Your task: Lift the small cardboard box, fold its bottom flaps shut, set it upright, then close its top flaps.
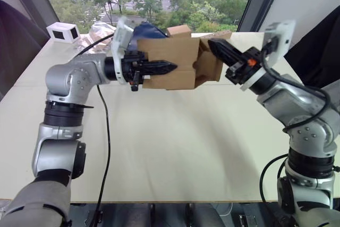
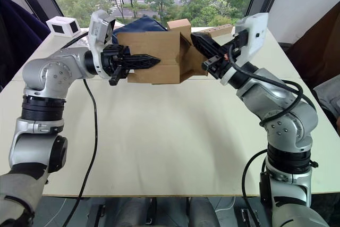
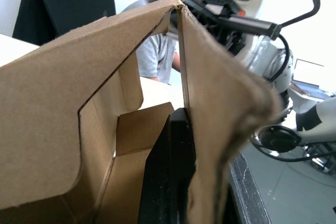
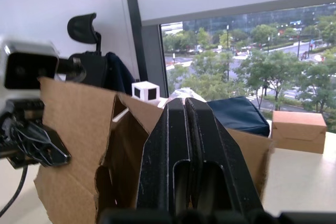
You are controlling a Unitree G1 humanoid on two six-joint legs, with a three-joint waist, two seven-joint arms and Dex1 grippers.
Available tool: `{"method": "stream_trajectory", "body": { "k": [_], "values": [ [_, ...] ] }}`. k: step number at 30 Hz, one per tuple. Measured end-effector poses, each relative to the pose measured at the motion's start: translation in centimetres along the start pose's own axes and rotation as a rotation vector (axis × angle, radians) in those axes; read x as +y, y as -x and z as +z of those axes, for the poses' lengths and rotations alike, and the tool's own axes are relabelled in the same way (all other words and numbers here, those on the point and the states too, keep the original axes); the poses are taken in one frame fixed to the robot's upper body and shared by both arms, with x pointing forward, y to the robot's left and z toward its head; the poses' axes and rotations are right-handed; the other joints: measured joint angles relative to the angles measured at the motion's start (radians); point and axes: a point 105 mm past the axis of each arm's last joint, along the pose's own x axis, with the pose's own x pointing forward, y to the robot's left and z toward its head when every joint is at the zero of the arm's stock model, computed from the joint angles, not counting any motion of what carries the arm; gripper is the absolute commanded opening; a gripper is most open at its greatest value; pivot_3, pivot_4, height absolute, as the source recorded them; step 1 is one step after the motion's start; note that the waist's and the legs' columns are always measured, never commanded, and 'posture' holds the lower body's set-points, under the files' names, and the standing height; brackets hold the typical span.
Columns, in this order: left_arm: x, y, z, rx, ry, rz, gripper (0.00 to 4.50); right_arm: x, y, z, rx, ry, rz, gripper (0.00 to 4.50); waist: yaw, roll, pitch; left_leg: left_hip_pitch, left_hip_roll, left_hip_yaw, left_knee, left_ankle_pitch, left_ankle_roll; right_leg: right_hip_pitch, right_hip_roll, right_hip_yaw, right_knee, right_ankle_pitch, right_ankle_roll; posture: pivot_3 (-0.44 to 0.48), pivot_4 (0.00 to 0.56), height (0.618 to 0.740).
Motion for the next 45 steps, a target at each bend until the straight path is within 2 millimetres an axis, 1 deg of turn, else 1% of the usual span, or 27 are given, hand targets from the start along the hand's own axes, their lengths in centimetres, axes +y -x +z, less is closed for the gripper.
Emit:
{"method": "stream_trajectory", "body": {
  "k": [5, 11, 14, 17, 18, 20, 21, 22, 24, 26, 27, 29, 30, 31, 33, 39, 43, 45],
  "values": [
    [-0.2, -0.2, 0.0, -0.002, 0.003, -0.022, 0.0, 1.9, -0.6, -1.6, 0.058, 0.011, 0.086, 0.03, -0.003, 0.0, 0.0, 0.0, 0.0, 0.0, 0.0, 0.0, 0.0, 0.0, 0.0, 0.0, 0.0, 0.0, 0.0, 0.0, 0.15, 0.74],
    [-0.6, -0.4, 0.2, -0.003, -0.007, -0.041, 0.0, 2.7, -0.9, -2.0, 0.061, 0.0, 0.116, 0.03, -0.002, 0.0, 0.0, 0.0, 0.0, 0.0, 0.0, 0.0, 0.0, -0.001, 0.0, 0.0, 0.0, 0.0, 0.0, 0.0, 0.15, 0.74],
    [-0.6, -0.4, 0.2, -0.006, -0.006, -0.043, 0.0, 2.7, -0.9, -2.0, 0.063, 0.004, 0.116, 0.03, -0.002, 0.0, 0.0, 0.0, 0.0, 0.0, 0.0, 0.0, 0.0, -0.001, 0.0, 0.0, 0.0, 0.0, 0.0, 0.0, 0.15, 0.74],
    [-0.5, -0.4, 0.1, -0.008, -0.003, -0.04, 0.0, 2.6, -0.4, -2.3, 0.079, 0.009, 0.105, 0.03, 0.0, 0.0, 0.0, -0.001, 0.0, 0.0, 0.0, 0.0, 0.0, -0.001, 0.0, 0.0, 0.0, 0.0, 0.0, 0.0, 0.15, 0.74],
    [-0.5, -0.4, 0.1, -0.009, -0.002, -0.04, 0.0, 2.4, 0.1, -2.4, 0.086, 0.009, 0.096, 0.03, 0.001, 0.0, 0.0, -0.001, 0.0, 0.0, 0.0, 0.0, 0.0, -0.001, 0.0, 0.0, 0.0, 0.0, 0.0, 0.0, 0.15, 0.74],
    [-0.5, -0.2, -0.1, -0.008, -0.001, -0.035, 0.0, 1.6, 2.0, -2.2, 0.095, -0.009, 0.068, 0.03, 0.005, 0.0, 0.0, -0.002, -0.001, -0.001, 0.0, 0.0, 0.0, -0.001, 0.0, -0.001, -0.001, 0.0, 0.0, 0.0, 0.15, 0.74],
    [-0.4, -0.1, -0.2, -0.006, 0.002, -0.028, 0.0, 1.3, 2.6, -2.0, 0.093, -0.014, 0.055, 0.03, 0.005, 0.0, 0.0, -0.003, -0.001, -0.001, 0.0, 0.0, 0.0, -0.001, -0.001, -0.001, -0.001, 0.0, 0.0, 0.0, 0.15, 0.74],
    [-0.4, 0.1, -0.4, -0.006, 0.009, -0.023, 0.0, 0.8, 3.8, -1.3, 0.08, -0.027, 0.037, 0.03, 0.004, 0.0, 0.0, -0.003, -0.001, -0.001, 0.001, 0.0, 0.0, -0.001, -0.001, -0.001, -0.001, 0.0, 0.0, 0.0, 0.15, 0.74],
    [-0.3, 0.2, -0.5, -0.006, 0.014, -0.021, 0.0, 0.7, 5.0, -0.2, 0.052, -0.052, 0.041, 0.03, 0.003, 0.0, 0.0, -0.003, 0.0, -0.001, 0.001, 0.0, 0.0, -0.001, -0.001, -0.001, -0.001, 0.0, 0.0, 0.0, 0.15, 0.74],
    [-0.4, 0.2, -0.5, -0.007, 0.013, -0.022, 0.0, 1.1, 5.8, 0.3, 0.042, -0.089, 0.059, 0.03, -0.001, 0.0, 0.0, -0.002, 0.001, -0.001, 0.001, 0.0, 0.0, 0.0, 0.0, 0.0, -0.001, 0.0, 0.0, 0.0, 0.15, 0.74],
    [-0.4, 0.1, -0.5, -0.008, 0.014, -0.025, 0.0, 1.2, 6.2, 0.2, 0.054, -0.099, 0.062, 0.03, -0.002, 0.0, 0.0, -0.002, 0.001, -0.001, 0.001, 0.0, 0.0, 0.0, 0.0, 0.0, -0.001, 0.0, 0.0, 0.0, 0.15, 0.74],
    [-0.3, 0.0, -0.5, -0.011, 0.016, -0.025, 0.0, 1.1, 6.9, -1.0, 0.122, -0.095, 0.041, 0.03, -0.001, 0.0, 0.0, -0.001, 0.001, -0.001, 0.001, 0.0, 0.0, 0.0, 0.001, 0.0, 0.0, 0.0, 0.0, 0.0, 0.15, 0.74],
    [-0.3, 0.0, -0.6, -0.013, 0.019, -0.024, 0.0, 1.0, 7.2, -2.2, 0.17, -0.106, 0.025, 0.03, -0.002, 0.0, 0.0, -0.001, 0.001, 0.0, 0.001, 0.0, 0.0, 0.0, 0.002, 0.0, 0.0, 0.0, 0.0, 0.0, 0.15, 0.74],
    [-0.3, -0.1, -0.6, -0.015, 0.02, -0.026, 0.0, 1.0, 7.3, -3.0, 0.198, -0.112, 0.019, 0.03, -0.002, 0.0, 0.0, -0.001, 0.001, 0.0, 0.001, 0.0, 0.0, 0.0, 0.001, 0.0, 0.0, 0.0, 0.0, 0.0, 0.15, 0.74],
    [-0.3, -0.2, -0.6, -0.019, 0.022, -0.028, 0.0, 1.1, 7.2, -4.0, 0.235, -0.102, 0.017, 0.03, -0.002, 0.0, 0.0, -0.001, 0.001, 0.0, 0.001, 0.0, 0.0, 0.0, 0.002, 0.0, 0.0, 0.0, 0.0, 0.0, 0.15, 0.74],
    [-0.7, -0.6, -0.5, -0.018, 0.022, -0.042, 0.0, 1.9, 6.5, -5.2, 0.251, -0.089, 0.053, 0.03, 0.0, 0.0, 0.0, -0.002, 0.001, 0.0, 0.001, 0.0, 0.0, -0.001, 0.001, 0.0, -0.001, 0.0, 0.0, 0.0, 0.15, 0.74],
    [-1.4, -0.9, -0.3, -0.012, 0.018, -0.073, 0.0, 2.4, 5.1, -4.9, 0.217, -0.085, 0.097, 0.03, -0.001, 0.0, 0.0, -0.002, 0.001, 0.0, 0.001, 0.0, 0.0, -0.001, 0.001, 0.0, -0.001, 0.0, 0.0, 0.0, 0.15, 0.74],
    [-1.6, -1.0, -0.3, -0.009, 0.018, -0.078, 0.0, 2.5, 4.7, -4.8, 0.204, -0.083, 0.106, 0.03, 0.0, 0.0, 0.0, -0.002, 0.001, -0.001, 0.001, 0.0, 0.0, -0.001, 0.002, 0.0, -0.001, 0.0, 0.0, 0.0, 0.15, 0.74]
  ]
}}
